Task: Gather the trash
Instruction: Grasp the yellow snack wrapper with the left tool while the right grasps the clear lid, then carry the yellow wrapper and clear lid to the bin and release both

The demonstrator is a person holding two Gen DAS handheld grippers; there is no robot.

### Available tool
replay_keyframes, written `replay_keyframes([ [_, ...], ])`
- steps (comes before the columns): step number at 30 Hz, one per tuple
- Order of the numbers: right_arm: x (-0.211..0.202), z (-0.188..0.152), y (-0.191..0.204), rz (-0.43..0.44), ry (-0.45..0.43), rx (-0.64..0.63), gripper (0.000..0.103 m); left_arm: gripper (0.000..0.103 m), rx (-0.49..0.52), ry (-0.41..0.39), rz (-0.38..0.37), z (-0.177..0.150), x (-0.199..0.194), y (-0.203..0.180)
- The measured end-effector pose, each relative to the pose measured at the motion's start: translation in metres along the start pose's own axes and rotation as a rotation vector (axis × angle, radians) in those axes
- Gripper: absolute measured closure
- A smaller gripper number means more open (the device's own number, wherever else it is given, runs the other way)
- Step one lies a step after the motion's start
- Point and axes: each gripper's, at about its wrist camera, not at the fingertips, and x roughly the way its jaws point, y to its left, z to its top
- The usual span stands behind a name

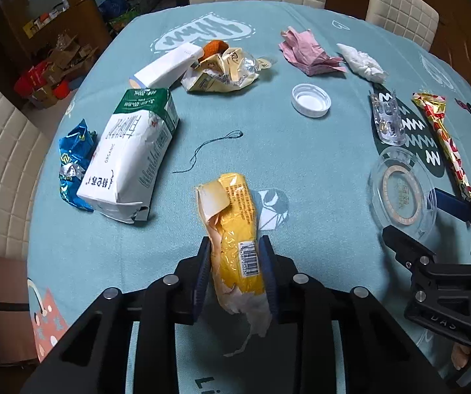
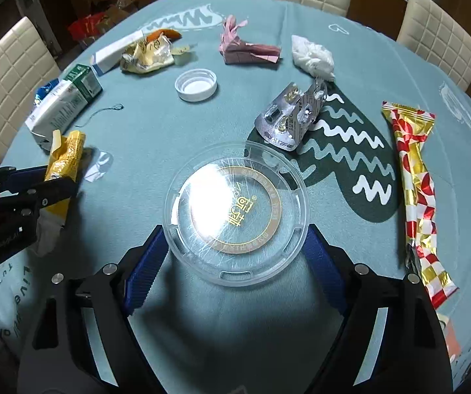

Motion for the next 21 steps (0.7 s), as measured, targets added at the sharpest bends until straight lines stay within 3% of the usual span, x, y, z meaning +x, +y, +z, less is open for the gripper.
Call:
replay_keyframes([
  [13,-0.036,-0.003,0.007,0.006,-0.062,0.01,0.02,0.077,0.043,-0.089,-0.007,-0.007,-0.037,0.008],
  [21,-0.048,0.008,0.041,0.026,-0.095,-0.059,0.02,0.077,-0.005,-0.128,0.012,-0.015,-0.053,0.038],
])
